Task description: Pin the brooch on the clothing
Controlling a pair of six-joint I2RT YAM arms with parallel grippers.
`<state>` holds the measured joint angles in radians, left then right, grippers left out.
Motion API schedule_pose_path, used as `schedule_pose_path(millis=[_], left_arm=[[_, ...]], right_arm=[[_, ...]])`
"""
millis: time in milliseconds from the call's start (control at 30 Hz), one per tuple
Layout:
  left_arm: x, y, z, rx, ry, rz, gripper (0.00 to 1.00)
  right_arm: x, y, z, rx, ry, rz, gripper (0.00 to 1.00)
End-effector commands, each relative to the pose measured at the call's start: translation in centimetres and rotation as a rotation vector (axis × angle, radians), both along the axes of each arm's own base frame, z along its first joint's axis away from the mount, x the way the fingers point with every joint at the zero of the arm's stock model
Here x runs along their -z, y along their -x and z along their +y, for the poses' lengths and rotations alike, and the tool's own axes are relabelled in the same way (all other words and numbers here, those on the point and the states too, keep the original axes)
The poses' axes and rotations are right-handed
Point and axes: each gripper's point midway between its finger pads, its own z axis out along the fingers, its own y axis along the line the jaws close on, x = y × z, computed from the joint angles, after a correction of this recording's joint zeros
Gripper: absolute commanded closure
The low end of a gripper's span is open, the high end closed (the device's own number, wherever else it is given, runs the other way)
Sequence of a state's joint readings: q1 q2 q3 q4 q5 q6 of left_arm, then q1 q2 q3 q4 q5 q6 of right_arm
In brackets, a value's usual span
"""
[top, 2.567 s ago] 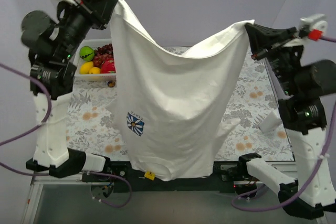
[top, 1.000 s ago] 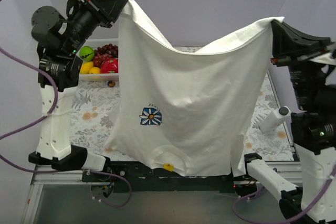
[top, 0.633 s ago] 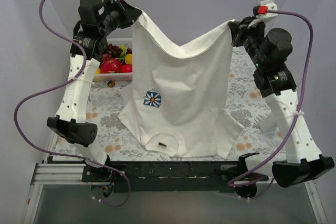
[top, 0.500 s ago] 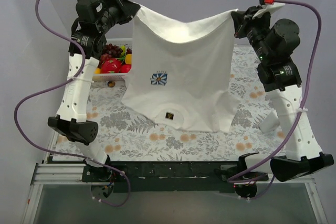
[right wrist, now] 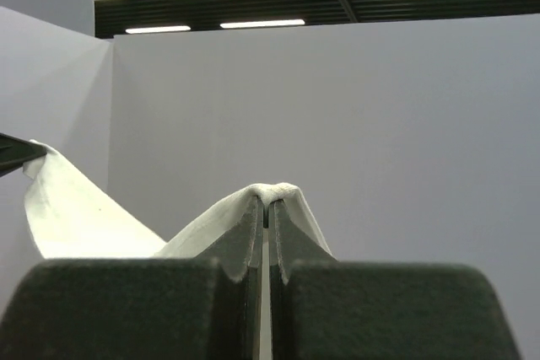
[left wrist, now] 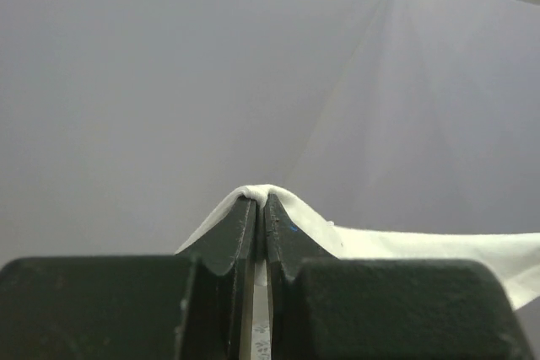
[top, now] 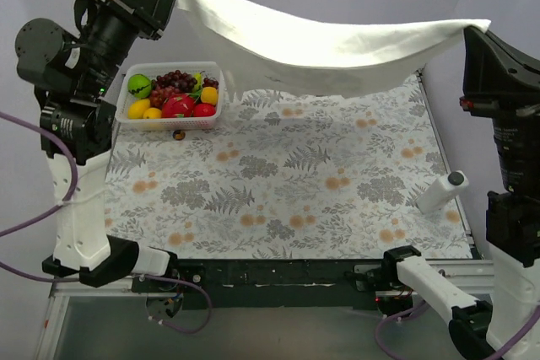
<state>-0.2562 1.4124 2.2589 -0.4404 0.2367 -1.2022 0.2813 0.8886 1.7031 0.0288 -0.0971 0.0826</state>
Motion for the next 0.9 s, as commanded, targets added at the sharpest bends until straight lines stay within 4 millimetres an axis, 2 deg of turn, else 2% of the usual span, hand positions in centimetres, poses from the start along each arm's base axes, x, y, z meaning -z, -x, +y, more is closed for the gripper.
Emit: schedule_pose_path(millis=[0, 33, 133, 200, 300, 400, 467, 533, 600, 633, 667, 700, 733, 767, 800, 833, 867], left_arm=[[-0.2, 2.8, 0.0, 0.049, 0.004, -0.020, 1.00], [-0.2, 3.6, -0.3, 0.075, -0.002, -0.026, 1.00], [-0.4, 6.4, -0.7, 0.145, 0.005, -0.046, 1.00], [-0.9, 8.2, -0.6, 0.175, 0.020, -0.063, 1.00], [-1.4, 10.0, -0.8, 0.220, 0.026, -0.079, 1.00], [-1.1, 10.1, -1.1, 0.242, 0.032, -0.062, 1.00], [0.3, 8.6, -1.6, 0.250, 0.035, -0.010, 1.00], [1.6, 7.2, -2.0, 0.257, 0.039, 0.041, 1.00], [4.3, 4.7, -2.5, 0.254, 0.048, 0.132, 1.00], [5.4, 3.8, -2.6, 0.242, 0.049, 0.162, 1.00], [7.6, 2.2, -2.9, 0.234, 0.052, 0.228, 1.00], [8.9, 1.0, -2.7, 0.206, 0.056, 0.263, 1.00], [10.1, 0.1, -2.8, 0.193, 0.058, 0.296, 1.00], [11.3, -0.8, -2.8, 0.179, 0.056, 0.328, 1.00], [14.0, -2.4, -3.1, 0.164, 0.042, 0.391, 1.00], [15.3, -3.4, -3.0, 0.143, 0.043, 0.424, 1.00], [16.6, -4.2, -3.1, 0.131, 0.038, 0.453, 1.00]], right_arm=[[0.1, 1.6, -0.1, -0.007, 0.017, -0.033, 0.99], [0.0, 2.8, -0.4, -0.004, 0.020, -0.041, 0.99], [0.3, 4.1, -1.0, 0.020, 0.047, -0.023, 0.99], [-0.3, 5.6, -1.5, 0.030, 0.046, -0.048, 0.99], [-0.6, 7.6, -2.0, 0.031, 0.048, -0.076, 0.99], [-0.6, 8.2, -2.4, 0.049, 0.044, -0.085, 0.99], [-0.4, 7.7, -2.6, 0.060, 0.036, -0.067, 0.99], [0.5, 6.1, -2.6, 0.098, 0.062, -0.042, 0.99], [1.6, 4.5, -2.4, 0.112, 0.078, -0.002, 0.99], [2.9, 2.6, -2.3, 0.129, 0.086, 0.046, 0.99], [3.8, 1.6, -2.1, 0.134, 0.096, 0.077, 0.99], [4.7, 0.6, -1.9, 0.137, 0.104, 0.107, 0.99], [7.2, -1.6, -1.2, 0.135, 0.127, 0.175, 0.99], [8.5, -2.8, -0.9, 0.134, 0.136, 0.213, 0.99], [10.2, -4.1, -0.6, 0.135, 0.149, 0.254, 0.99], [11.6, -5.2, -0.4, 0.141, 0.156, 0.287, 0.99], [15.3, -7.4, 0.1, 0.143, 0.176, 0.369, 0.99]])
